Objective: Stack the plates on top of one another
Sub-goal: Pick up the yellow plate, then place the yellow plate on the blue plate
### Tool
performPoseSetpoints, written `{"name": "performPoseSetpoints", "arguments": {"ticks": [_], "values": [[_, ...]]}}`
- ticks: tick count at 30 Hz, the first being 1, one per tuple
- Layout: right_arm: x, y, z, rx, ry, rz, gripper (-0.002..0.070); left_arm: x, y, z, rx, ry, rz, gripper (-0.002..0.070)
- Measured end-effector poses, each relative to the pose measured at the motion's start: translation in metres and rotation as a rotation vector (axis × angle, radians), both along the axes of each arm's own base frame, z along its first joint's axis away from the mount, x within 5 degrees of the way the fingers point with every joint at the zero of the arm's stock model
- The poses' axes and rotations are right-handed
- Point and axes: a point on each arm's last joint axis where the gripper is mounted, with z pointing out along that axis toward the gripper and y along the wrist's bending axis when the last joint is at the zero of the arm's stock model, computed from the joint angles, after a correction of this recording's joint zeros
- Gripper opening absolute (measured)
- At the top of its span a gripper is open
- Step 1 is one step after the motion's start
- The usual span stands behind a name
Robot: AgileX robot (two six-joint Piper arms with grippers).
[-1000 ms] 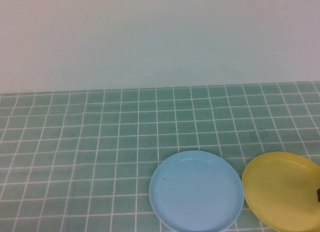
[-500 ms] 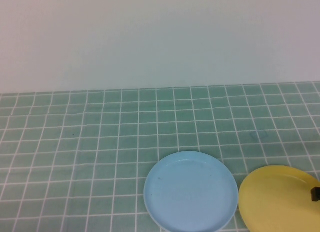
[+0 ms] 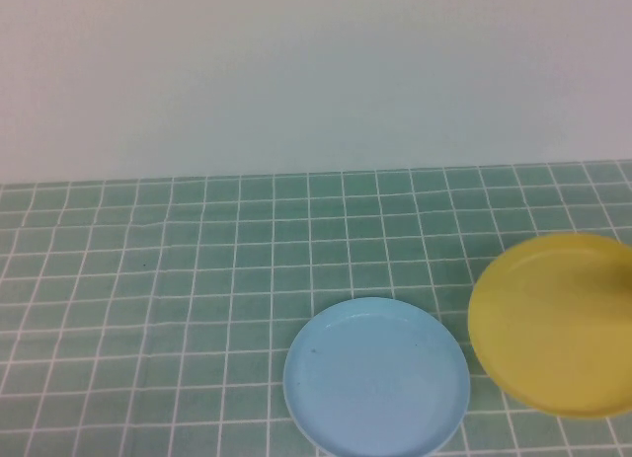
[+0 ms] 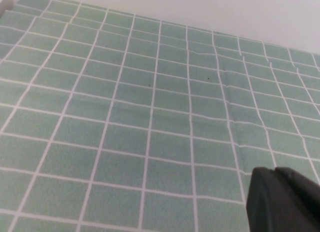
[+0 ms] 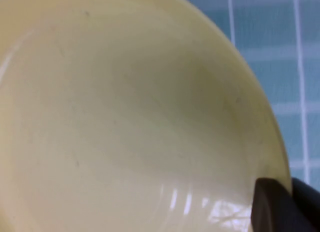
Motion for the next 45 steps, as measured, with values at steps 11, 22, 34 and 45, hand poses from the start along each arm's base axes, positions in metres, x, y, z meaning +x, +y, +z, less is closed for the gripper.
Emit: {"name": "performPoseSetpoints", "arguments": {"ticks": [11, 22, 34, 45], "values": [[0.016, 0.044, 0.086, 0.217, -0.248, 0.302, 0.0011, 0.0, 0.0, 0.0, 0.0, 0.0, 0.0, 0.0], [0.031, 0.112, 0.03, 0.253, -0.12, 0.588, 0.0011, 0.0, 0.0, 0.0, 0.0, 0.0, 0.0, 0.0], [0.053, 0.135, -0.042, 0.214, -0.028, 0.675, 0.0075, 0.0, 0.0, 0.0, 0.0, 0.0, 0.0, 0.0], [0.054, 0.139, -0.025, 0.229, -0.143, 0.758, 0.0253, 0.0, 0.0, 0.0, 0.0, 0.0, 0.0, 0.0]]}}
